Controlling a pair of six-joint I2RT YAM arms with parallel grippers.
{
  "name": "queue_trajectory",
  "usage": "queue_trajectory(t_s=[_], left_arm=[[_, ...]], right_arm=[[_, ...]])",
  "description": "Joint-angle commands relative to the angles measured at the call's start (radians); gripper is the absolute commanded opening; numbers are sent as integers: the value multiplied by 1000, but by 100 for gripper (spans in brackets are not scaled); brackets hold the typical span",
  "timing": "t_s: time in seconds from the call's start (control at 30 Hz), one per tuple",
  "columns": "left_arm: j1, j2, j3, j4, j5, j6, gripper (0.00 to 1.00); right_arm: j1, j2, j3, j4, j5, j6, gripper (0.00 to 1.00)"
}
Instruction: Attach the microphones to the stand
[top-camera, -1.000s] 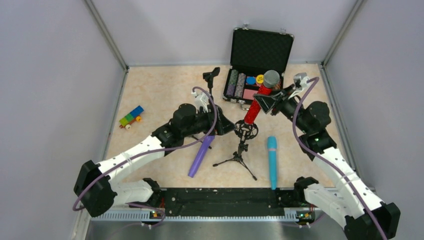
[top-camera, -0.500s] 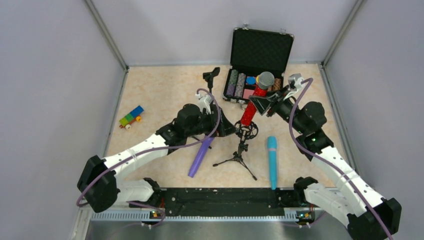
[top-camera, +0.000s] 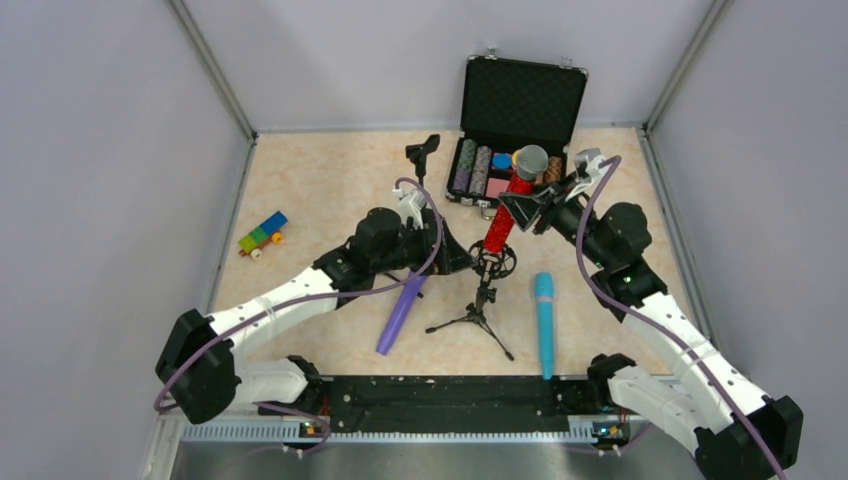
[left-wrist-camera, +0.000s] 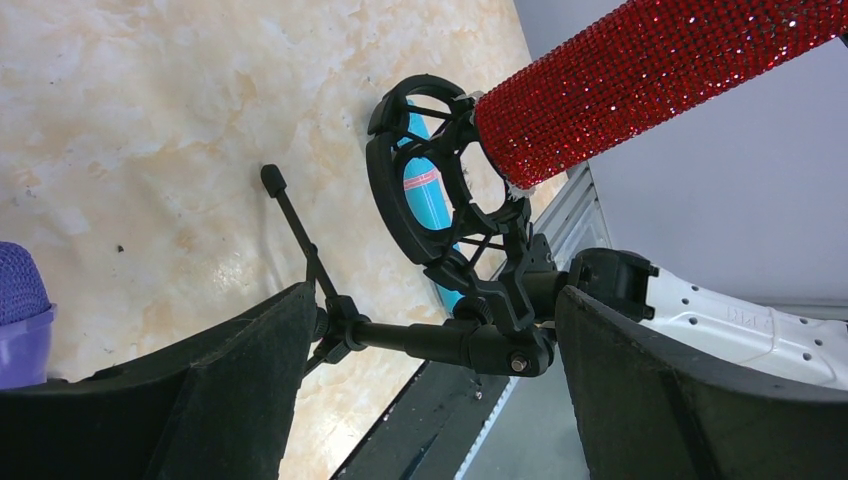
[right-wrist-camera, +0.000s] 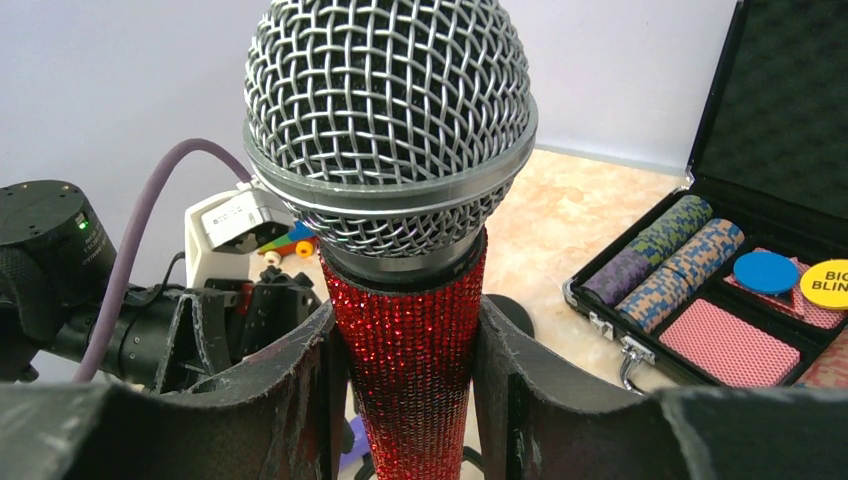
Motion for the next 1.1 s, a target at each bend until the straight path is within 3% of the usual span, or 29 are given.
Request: queue_trajectory(t_s=[0.0,1.07], left_arm=[[4,7,-8,46,7,-5,93],[4,29,-38,102,-8,-30,89]], right_arm=[[12,-13,19,44,2,-23,0],[13,-16,-26,-1,-19,-23,0]])
